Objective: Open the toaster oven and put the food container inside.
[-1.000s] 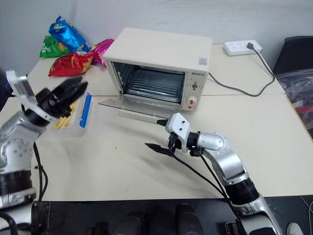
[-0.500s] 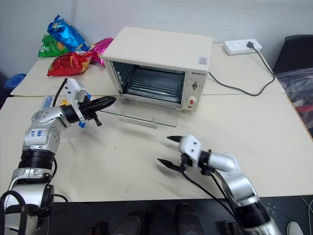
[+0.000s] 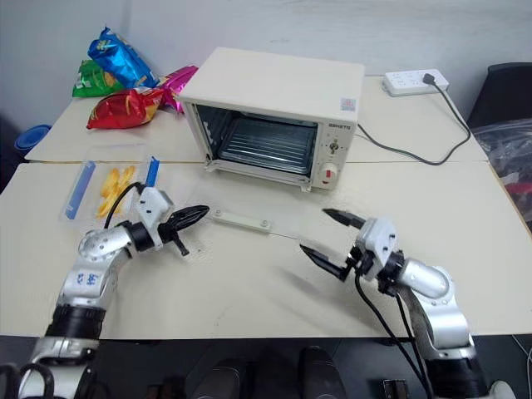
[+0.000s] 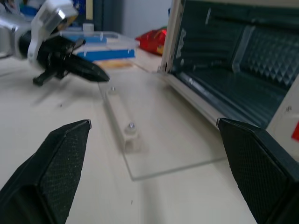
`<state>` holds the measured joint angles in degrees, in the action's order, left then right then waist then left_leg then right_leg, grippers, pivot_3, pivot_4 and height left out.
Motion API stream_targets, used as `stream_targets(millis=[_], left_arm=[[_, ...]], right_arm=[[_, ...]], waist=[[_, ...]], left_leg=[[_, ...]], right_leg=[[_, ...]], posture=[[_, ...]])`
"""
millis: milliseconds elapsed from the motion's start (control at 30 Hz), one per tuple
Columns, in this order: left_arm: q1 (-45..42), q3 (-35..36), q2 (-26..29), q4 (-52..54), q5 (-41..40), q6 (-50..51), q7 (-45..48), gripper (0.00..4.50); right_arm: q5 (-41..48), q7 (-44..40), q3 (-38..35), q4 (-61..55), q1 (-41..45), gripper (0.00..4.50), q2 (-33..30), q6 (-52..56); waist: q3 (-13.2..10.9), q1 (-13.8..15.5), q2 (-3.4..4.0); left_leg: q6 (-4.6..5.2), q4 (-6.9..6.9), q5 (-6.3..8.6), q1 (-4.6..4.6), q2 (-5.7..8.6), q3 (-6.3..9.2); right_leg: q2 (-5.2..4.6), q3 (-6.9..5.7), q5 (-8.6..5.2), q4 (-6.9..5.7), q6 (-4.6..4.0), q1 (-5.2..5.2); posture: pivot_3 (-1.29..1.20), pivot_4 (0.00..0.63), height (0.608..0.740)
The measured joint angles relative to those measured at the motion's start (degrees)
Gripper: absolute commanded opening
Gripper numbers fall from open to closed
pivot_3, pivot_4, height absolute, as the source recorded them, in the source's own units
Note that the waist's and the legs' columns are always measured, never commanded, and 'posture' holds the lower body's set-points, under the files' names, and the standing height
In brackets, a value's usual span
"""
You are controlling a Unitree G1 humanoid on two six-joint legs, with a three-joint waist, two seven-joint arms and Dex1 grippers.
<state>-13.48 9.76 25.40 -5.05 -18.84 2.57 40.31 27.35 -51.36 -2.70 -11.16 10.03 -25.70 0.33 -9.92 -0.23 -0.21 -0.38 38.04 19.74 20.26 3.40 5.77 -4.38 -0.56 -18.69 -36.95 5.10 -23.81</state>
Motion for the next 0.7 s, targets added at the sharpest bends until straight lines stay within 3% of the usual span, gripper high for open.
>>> stream_targets(millis=[200, 367, 467, 567, 700], left_arm=[[21.46, 17.76, -7.13, 19.23, -13.33, 3.32, -11.62, 2.45], [35.94, 28.75, -11.6, 26.05, -20.76, 7.89, -20.13, 3.61], [39.82, 34.29, -13.13, 27.38, -26.02, 10.32, -24.86, 4.49], [41.28, 35.57, -13.28, 30.32, -31.19, 13.46, -27.83, 4.49], [35.8, 34.42, -9.48, 34.29, -40.58, 21.81, -40.4, 4.49]], right_arm=[[-0.28, -2.83, 2.67, 1.38, 4.36, 4.5, 3.09, -3.61], [-1.3, -5.3, 4.61, 3.41, 5.48, 4.5, 3.94, -6.86], [-1.45, -6.52, 4.71, 5.41, 5.81, 4.5, 4.11, -8.53], [-1.48, -7.01, 4.43, 7.22, 7.46, 4.5, 5.06, -11.78], [-1.27, -8.4, 4.17, 7.72, 8.26, 4.5, 4.72, -13.43]], waist=[[-0.01, 0.14, -0.02], [-0.02, 0.39, -0.08], [-0.03, 1.56, -0.11], [-0.03, 1.77, -0.12], [-0.02, 1.78, -0.13]], left_leg=[[-0.01, 0.0, 0.04, 0.01, -0.04, 0.04], [0.12, 0.03, 0.13, -0.12, -0.02, 0.04], [0.13, 0.1, 0.14, -0.12, -0.01, 0.06], [0.14, 0.13, 0.14, -0.12, 0.01, 0.06], [0.12, 0.11, 0.14, -0.13, -0.01, 0.11]], right_leg=[[0.01, -0.01, 0.0, 0.09, 0.0, 0.05], [0.0, -0.01, 0.0, 0.19, 0.0, 0.25], [-0.01, -0.03, 0.01, 0.21, 0.01, 0.31], [-0.02, -0.02, 0.04, 0.27, 0.02, 0.36], [0.01, -0.04, 0.04, 0.2, 0.02, 0.32]], posture=[[0.0, 0.15, 0.74], [0.0, 0.15, 0.74], [0.0, 0.15, 0.74], [0.0, 0.15, 0.74], [0.0, 0.15, 0.74]])
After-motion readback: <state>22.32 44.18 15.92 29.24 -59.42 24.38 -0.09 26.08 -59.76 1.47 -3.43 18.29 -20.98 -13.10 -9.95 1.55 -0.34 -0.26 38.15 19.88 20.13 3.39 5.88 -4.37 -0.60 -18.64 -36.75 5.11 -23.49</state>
